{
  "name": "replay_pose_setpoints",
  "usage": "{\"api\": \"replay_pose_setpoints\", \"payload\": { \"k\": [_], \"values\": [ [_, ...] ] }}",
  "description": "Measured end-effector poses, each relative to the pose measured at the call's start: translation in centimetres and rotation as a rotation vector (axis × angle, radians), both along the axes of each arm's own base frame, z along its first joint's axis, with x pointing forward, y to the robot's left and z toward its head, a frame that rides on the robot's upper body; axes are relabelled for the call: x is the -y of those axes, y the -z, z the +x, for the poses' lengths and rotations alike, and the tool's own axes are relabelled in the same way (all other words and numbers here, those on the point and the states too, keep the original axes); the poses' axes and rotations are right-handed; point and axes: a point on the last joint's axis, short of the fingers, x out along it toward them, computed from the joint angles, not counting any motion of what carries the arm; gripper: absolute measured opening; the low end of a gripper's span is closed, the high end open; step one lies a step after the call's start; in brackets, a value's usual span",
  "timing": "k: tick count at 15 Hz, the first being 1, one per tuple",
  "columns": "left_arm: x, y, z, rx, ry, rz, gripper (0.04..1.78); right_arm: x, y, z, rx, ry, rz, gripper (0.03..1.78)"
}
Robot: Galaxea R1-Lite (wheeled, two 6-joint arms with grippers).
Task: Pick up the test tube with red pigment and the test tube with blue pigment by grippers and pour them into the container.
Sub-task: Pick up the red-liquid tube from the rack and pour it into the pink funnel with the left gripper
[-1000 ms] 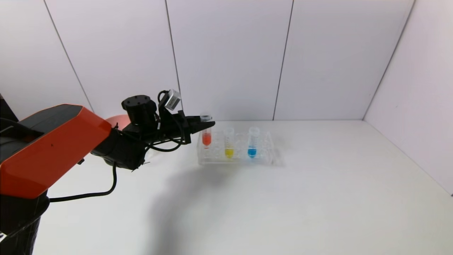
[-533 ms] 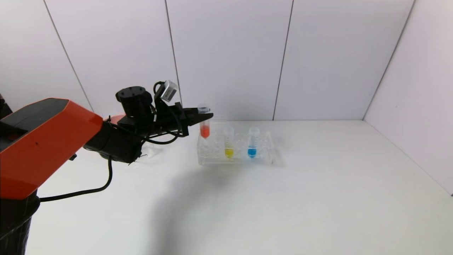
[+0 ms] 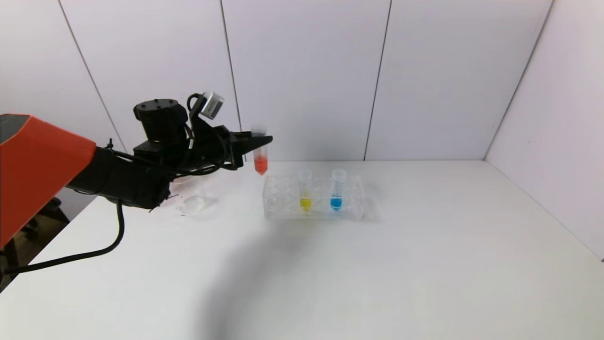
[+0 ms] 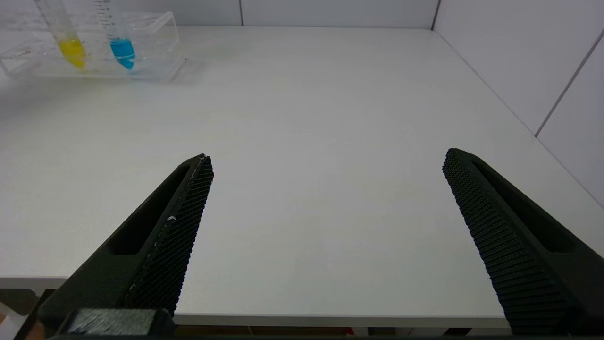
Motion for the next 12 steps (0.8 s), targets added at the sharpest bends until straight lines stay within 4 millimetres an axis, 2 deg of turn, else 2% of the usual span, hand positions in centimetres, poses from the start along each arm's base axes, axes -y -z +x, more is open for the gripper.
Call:
{"api": "replay_pose_setpoints", "payload": {
  "k": [3, 6, 12],
  "values": [
    [-0.6, -1.8, -1.0, -0.026, -0.17, -0.005, 0.45, 0.0, 0.0, 0.0, 0.0, 0.0, 0.0, 1.77],
    [-1.4, -3.0, -2.4, -0.02, -0.257, -0.014, 0.45, 0.0, 0.0, 0.0, 0.0, 0.0, 0.0, 1.77],
    [-2.5, -4.0, -4.2, -0.039, -0.491, -0.023, 0.45, 0.0, 0.0, 0.0, 0.0, 0.0, 0.0, 1.77]
  ]
}}
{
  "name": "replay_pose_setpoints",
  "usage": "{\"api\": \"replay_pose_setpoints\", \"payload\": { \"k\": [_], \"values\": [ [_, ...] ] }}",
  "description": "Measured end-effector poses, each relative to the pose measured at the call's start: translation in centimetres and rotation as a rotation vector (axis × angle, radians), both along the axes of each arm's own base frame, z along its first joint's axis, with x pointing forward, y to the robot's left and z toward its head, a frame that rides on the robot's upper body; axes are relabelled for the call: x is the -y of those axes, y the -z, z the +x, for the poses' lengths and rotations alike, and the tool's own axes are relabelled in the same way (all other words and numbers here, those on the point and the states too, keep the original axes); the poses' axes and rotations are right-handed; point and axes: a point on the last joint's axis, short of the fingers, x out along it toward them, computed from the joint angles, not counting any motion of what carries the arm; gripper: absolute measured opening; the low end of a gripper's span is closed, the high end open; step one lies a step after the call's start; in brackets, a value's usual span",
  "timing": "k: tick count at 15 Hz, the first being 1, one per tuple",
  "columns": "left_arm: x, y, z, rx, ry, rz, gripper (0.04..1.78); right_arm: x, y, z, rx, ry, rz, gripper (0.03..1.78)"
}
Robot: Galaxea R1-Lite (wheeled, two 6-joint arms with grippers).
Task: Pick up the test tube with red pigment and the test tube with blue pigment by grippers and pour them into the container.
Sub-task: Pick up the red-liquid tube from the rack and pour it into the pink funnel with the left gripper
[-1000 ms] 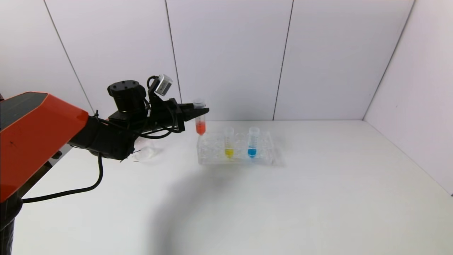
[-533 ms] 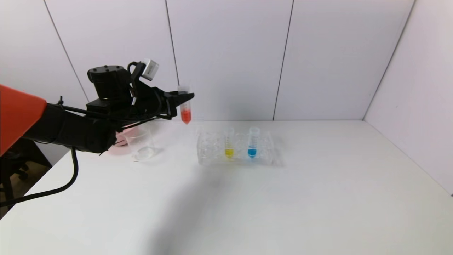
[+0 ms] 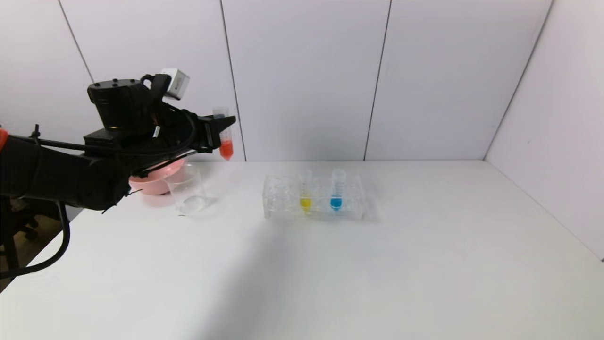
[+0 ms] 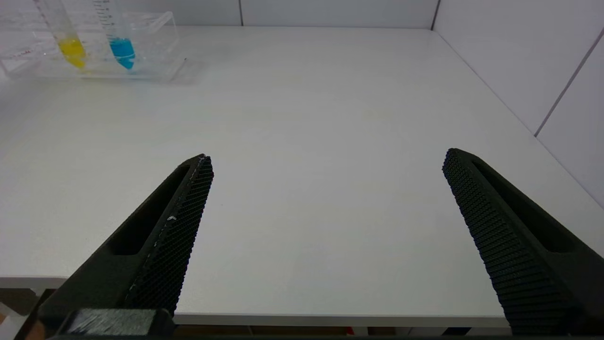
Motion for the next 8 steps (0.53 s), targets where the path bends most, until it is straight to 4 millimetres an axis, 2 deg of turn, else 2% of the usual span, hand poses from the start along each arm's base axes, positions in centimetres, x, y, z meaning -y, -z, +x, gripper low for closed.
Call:
{"api": "replay_pose_setpoints", "payload": {
  "k": [8],
  "values": [
    [-3.5, -1.6, -1.6, 0.034, -0.101, -0.001, 0.45, 0.0, 0.0, 0.0, 0.0, 0.0, 0.0, 1.77]
  ]
}}
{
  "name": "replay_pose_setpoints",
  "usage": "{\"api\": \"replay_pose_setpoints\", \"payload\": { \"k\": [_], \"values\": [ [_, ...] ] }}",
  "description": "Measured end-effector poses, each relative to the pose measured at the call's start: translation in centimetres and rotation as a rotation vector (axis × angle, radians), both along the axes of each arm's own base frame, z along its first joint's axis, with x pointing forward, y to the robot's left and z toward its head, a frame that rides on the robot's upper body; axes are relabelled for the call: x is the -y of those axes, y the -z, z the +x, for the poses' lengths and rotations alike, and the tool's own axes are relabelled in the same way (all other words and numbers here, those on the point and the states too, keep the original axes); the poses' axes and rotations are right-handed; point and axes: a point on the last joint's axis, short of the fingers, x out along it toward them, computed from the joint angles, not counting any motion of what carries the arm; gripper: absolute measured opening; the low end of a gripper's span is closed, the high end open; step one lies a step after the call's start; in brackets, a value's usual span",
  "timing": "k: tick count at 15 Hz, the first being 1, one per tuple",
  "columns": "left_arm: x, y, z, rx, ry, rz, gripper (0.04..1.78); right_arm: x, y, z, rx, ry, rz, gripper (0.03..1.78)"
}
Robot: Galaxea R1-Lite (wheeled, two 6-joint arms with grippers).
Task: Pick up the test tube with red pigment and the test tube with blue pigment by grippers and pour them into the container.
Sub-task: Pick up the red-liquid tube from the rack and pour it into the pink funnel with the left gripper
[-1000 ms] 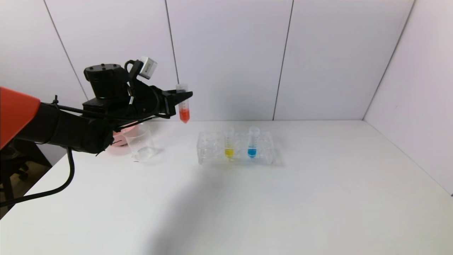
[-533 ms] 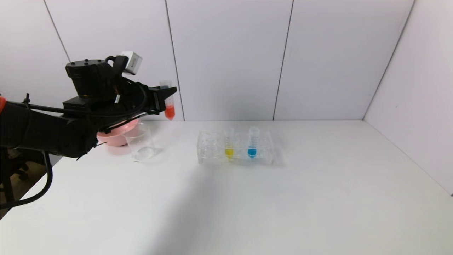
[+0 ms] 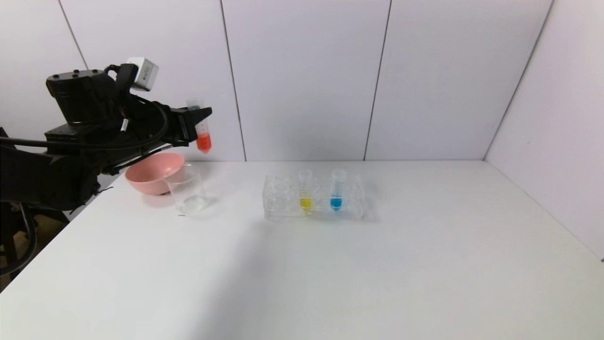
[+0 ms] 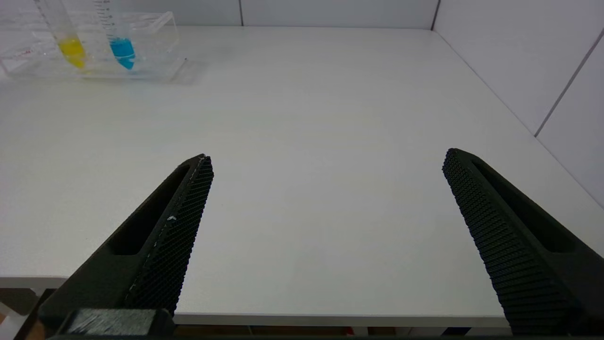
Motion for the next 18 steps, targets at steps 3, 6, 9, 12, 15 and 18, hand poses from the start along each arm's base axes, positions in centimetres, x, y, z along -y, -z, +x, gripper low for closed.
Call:
{"api": "replay_pose_setpoints", "payload": {
  "k": [3, 6, 9, 12, 15, 18],
  "values": [
    [-1.6, -0.2, 0.0, 0.006, -0.043, 0.0, 0.45, 0.0, 0.0, 0.0, 0.0, 0.0, 0.0, 1.77],
    [-3.5, -0.2, 0.0, -0.007, -0.064, 0.004, 0.45, 0.0, 0.0, 0.0, 0.0, 0.0, 0.0, 1.77],
    [-5.8, -0.3, -0.2, -0.005, -0.088, 0.007, 0.45, 0.0, 0.0, 0.0, 0.0, 0.0, 0.0, 1.77],
    [-7.8, -0.3, -0.3, -0.006, -0.135, 0.007, 0.45, 0.0, 0.0, 0.0, 0.0, 0.0, 0.0, 1.77],
    [-9.3, 0.2, -0.5, -0.023, -0.172, 0.005, 0.45, 0.0, 0.0, 0.0, 0.0, 0.0, 0.0, 1.77],
    [-10.6, 0.7, -0.6, -0.038, -0.194, 0.004, 0.45, 0.0, 0.0, 0.0, 0.0, 0.0, 0.0, 1.77]
  ]
}}
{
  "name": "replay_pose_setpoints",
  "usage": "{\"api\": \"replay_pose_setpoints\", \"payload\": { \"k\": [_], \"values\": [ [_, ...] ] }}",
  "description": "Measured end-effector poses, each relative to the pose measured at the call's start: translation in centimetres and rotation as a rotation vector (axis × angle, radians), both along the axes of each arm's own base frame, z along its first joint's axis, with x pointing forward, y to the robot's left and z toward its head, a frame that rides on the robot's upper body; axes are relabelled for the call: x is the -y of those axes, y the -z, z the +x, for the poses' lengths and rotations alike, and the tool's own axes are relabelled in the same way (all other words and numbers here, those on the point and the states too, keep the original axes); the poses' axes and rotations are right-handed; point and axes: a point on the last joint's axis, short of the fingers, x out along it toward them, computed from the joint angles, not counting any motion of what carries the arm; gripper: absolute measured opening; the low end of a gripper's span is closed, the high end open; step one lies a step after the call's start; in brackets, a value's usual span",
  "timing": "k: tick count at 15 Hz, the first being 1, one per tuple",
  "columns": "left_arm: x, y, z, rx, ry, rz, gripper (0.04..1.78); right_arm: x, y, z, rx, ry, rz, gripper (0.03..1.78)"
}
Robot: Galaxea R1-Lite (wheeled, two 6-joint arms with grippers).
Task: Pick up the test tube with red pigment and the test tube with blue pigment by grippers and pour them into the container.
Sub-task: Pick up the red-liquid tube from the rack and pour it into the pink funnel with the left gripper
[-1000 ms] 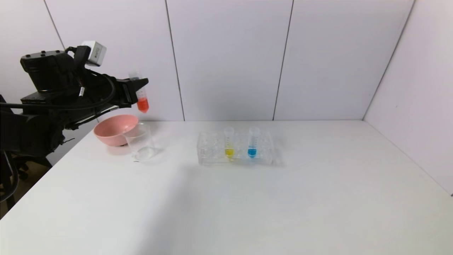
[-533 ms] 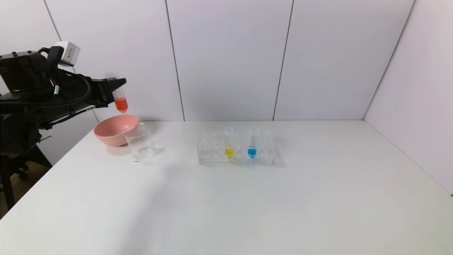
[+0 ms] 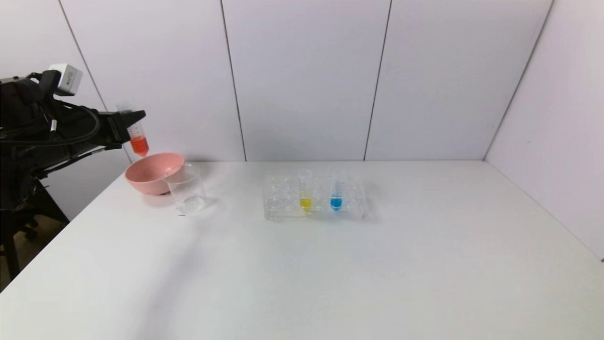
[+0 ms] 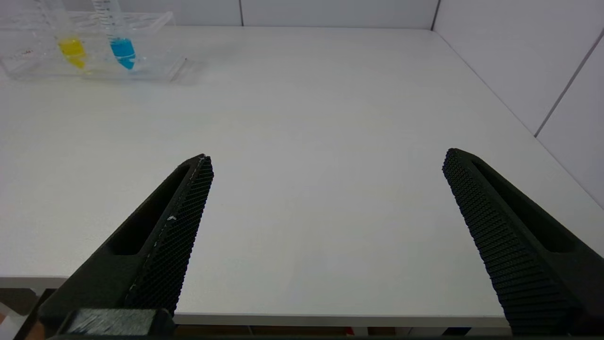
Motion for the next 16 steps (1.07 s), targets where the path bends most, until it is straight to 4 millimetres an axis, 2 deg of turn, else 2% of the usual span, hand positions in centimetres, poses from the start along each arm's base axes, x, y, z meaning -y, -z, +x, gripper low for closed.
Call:
{"api": "replay_pose_setpoints", "payload": {
  "k": [4, 16],
  "values": [
    [-1.24, 0.47, -0.01, -0.014, -0.001, -0.002, 0.45, 0.0, 0.0, 0.0, 0.0, 0.0, 0.0, 1.77],
    [-1.24, 0.31, -0.15, -0.01, 0.024, 0.001, 0.45, 0.0, 0.0, 0.0, 0.0, 0.0, 0.0, 1.77]
  ]
}}
